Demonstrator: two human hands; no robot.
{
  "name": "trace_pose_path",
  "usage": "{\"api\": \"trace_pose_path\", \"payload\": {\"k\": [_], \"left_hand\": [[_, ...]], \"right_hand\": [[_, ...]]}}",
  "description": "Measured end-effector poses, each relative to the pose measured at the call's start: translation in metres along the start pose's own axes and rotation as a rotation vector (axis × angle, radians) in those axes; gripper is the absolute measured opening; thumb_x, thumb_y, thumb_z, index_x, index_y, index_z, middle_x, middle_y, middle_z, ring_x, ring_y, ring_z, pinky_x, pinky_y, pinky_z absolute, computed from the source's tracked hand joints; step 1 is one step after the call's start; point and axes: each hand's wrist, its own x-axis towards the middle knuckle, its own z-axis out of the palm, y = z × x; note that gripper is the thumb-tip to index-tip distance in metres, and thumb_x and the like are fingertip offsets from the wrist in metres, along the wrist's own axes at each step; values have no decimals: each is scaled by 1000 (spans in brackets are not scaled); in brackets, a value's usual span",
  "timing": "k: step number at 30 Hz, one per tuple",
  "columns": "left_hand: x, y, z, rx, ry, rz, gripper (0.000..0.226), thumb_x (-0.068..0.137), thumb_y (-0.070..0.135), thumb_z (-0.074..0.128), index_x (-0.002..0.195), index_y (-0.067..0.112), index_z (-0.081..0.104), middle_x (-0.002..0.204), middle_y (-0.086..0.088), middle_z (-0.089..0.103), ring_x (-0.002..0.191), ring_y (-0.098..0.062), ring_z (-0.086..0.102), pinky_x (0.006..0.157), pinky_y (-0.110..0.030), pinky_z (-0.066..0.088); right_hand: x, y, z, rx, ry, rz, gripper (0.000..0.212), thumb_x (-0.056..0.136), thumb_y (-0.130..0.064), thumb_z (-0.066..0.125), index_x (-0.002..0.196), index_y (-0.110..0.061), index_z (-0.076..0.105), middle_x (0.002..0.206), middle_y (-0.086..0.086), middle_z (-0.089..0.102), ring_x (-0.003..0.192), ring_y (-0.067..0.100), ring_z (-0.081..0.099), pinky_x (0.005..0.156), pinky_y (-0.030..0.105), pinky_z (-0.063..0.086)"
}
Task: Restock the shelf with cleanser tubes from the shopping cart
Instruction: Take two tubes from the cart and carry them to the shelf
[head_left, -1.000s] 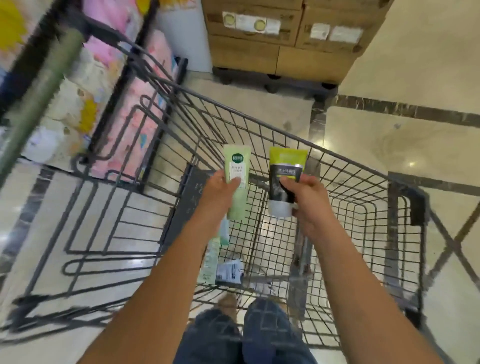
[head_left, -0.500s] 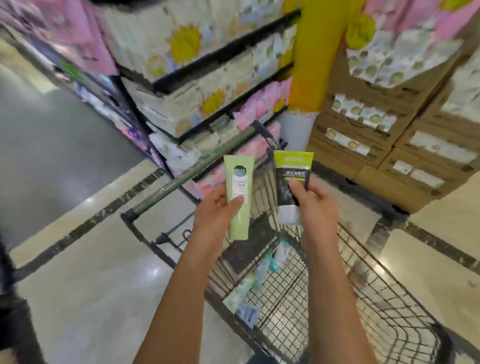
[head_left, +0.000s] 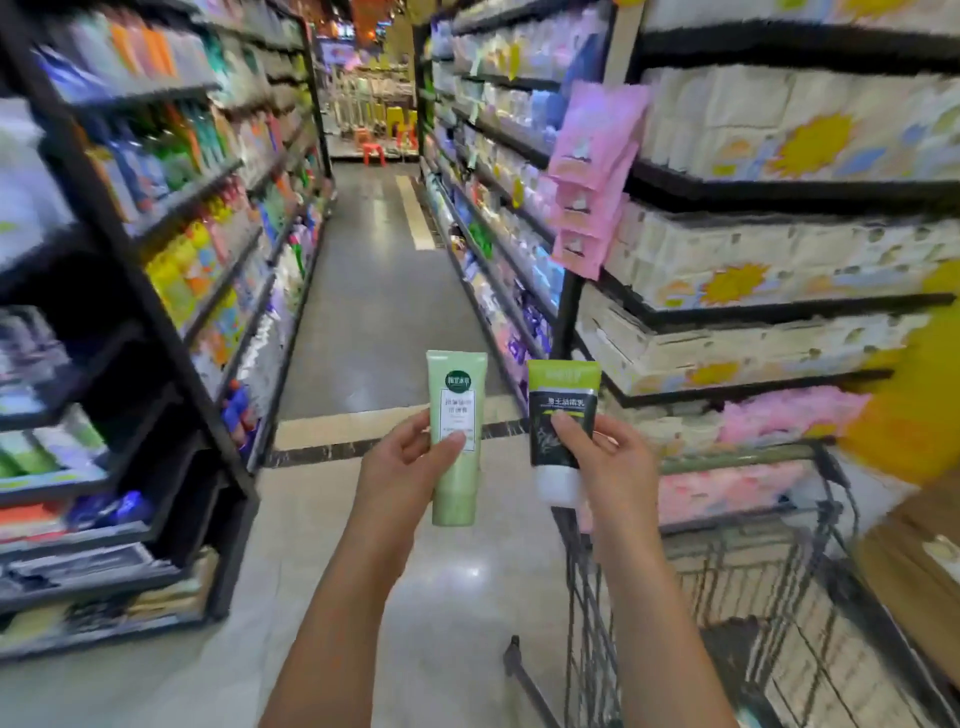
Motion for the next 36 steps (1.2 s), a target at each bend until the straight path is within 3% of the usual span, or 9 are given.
{"api": "trace_pose_path", "payload": {"k": [5,8,14,18,21,25,29,32,36], "left_hand": [[-24,23,-132,-50,182,41,35,90,10,68,124,14,65,111,-8,75,106,-36,69,98,-52,52],[-42,31,-206,-92,309,50,34,91,8,67,124,12,65,112,-10,74,109,-36,68,100,-54,51],[-82,48,-328,-163,537,97,35,91,8,67,126,13,65,105,-4,77,91,-23,72,88,-44,56],[-104,55,-393,-175,657,116,30,93,10,64,122,18,67,106,-3,76,91,-24,70,83,-45,55],[-116,61,-433,-173,747,140,27,94,8,62,116,22,68,100,3,78,86,-16,73,71,-32,60],[-118,65,-486,-128,867,126,27,94,9,63,111,30,67,103,4,77,95,-19,73,84,-36,57],[-106,77,-541,-86,927,144,28,95,8,61,120,20,67,106,-5,76,91,-22,72,75,-30,56],[-90,93,-582,-61,973,123,32,95,10,61,125,20,65,106,0,76,91,-17,73,70,-27,54],[-63,110,-632,-36,1019,113,33,95,11,62,126,22,64,104,3,77,87,-14,73,65,-25,54]], "right_hand": [[-58,16,112,4,-159,18,18,78,-10,82,87,-10,66,76,-1,77,71,12,73,74,32,56],[-95,33,173,-21,-262,42,22,78,-12,81,96,-6,68,84,4,78,76,15,73,75,34,56],[-163,65,287,-83,-487,90,21,78,-17,81,95,-12,70,84,0,78,72,9,72,59,22,51],[-196,82,354,-112,-621,128,18,80,-15,81,95,-12,71,84,1,78,70,10,72,60,23,53],[-213,98,401,-131,-682,164,25,78,-17,82,99,-10,70,86,2,78,71,10,73,64,25,53],[-230,124,461,-143,-774,207,33,77,-22,84,104,-11,68,88,1,78,76,13,75,70,31,55],[-238,149,530,-149,-871,219,36,77,-24,85,106,-11,68,86,-1,78,77,12,74,67,28,54],[-242,163,584,-151,-920,262,48,73,-31,87,112,-13,67,95,-2,77,84,13,74,78,37,57],[-240,176,648,-132,-947,305,31,75,-32,85,97,-25,63,96,-6,71,82,6,68,71,31,52]]}}
